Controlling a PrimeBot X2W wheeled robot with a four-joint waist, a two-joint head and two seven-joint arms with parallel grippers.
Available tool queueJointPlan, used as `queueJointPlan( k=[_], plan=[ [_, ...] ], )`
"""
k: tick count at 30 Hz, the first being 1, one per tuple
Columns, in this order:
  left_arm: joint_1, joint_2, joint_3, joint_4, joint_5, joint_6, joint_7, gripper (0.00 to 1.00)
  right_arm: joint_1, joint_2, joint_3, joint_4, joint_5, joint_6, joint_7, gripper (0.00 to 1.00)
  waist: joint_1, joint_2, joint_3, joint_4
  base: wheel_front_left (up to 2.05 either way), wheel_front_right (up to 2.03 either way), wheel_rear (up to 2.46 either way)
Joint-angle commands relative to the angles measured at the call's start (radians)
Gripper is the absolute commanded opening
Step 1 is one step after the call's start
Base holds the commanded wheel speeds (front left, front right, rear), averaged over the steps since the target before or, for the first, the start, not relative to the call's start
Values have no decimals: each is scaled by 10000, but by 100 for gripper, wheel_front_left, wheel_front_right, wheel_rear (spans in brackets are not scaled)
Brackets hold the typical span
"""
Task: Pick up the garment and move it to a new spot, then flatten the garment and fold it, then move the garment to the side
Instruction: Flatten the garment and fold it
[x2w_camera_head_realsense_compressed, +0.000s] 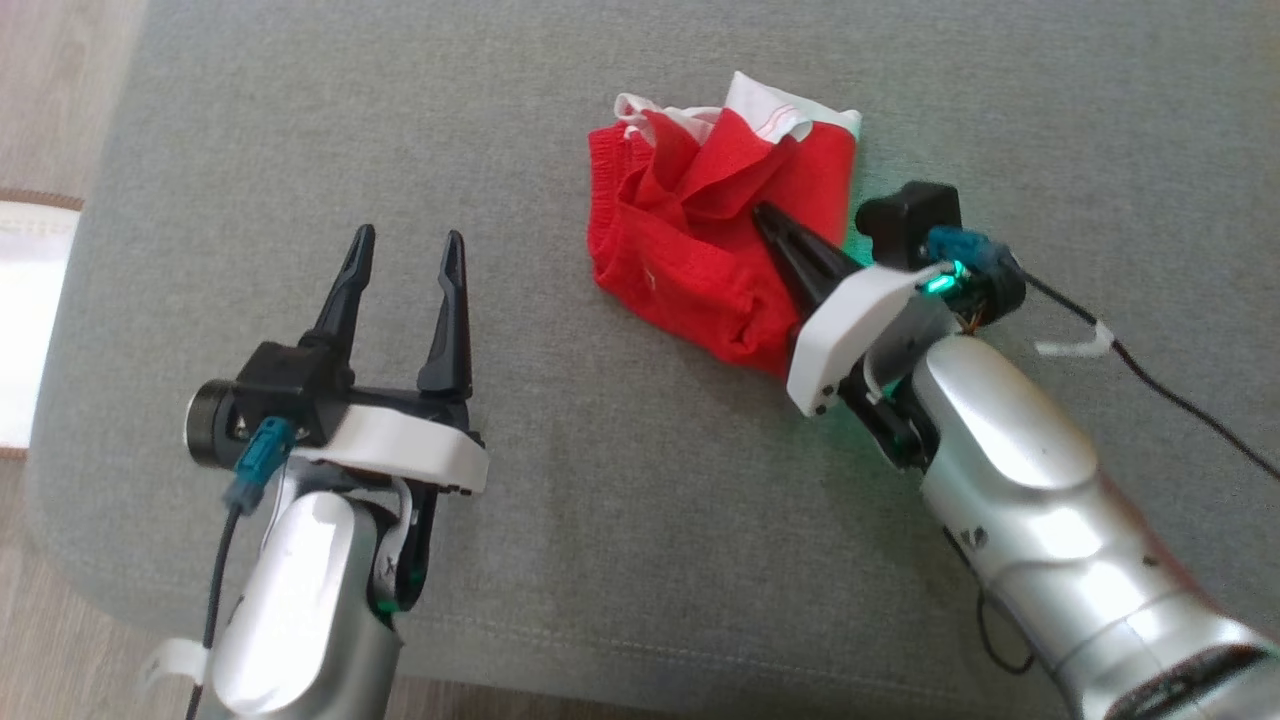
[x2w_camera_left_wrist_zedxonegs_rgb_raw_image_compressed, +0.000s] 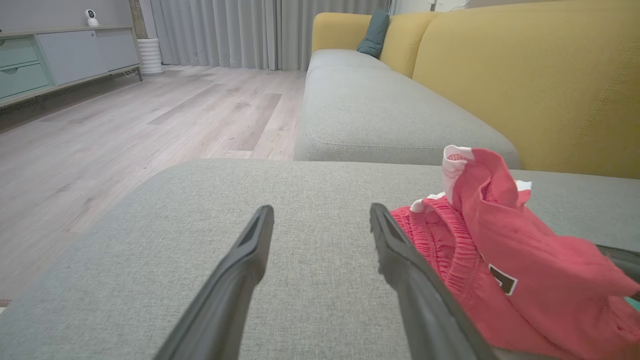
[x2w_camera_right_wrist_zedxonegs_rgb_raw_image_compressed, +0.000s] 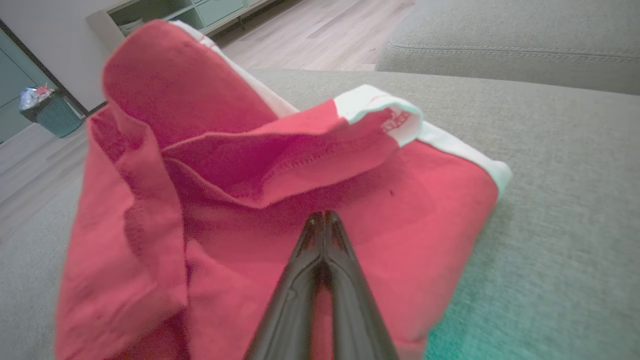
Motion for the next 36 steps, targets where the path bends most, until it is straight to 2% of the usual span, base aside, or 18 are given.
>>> queueJointPlan(
  k=[1, 7, 16, 27, 36],
  plan=[
    [-337, 71, 223, -360, 97, -41, -51, 100, -398, 230, 234, -74, 158, -9, -134, 0, 0, 0, 27, 63, 0, 0, 0],
    [-428, 4, 85, -354, 49, -78, -51, 100, -1274, 234, 988, 737, 842, -9, -185, 0, 0, 0, 55, 319, 0, 0, 0],
    [-456, -40, -31, -376, -37, -79, -51, 100, -2147, 236, 2252, 986, 1669, -9, -728, 0, 0, 0, 114, 582, 0, 0, 0],
    [-477, -55, -111, -342, -115, -59, -51, 100, -2069, 236, 3646, 1053, 2895, -9, -1099, 0, 0, 0, 167, 772, 0, 0, 0],
    [-418, -57, -209, -335, -182, 7, -51, 100, -1347, 236, 4603, 499, 3784, -9, -1495, 0, 0, 0, 69, 661, 0, 0, 0]
  ],
)
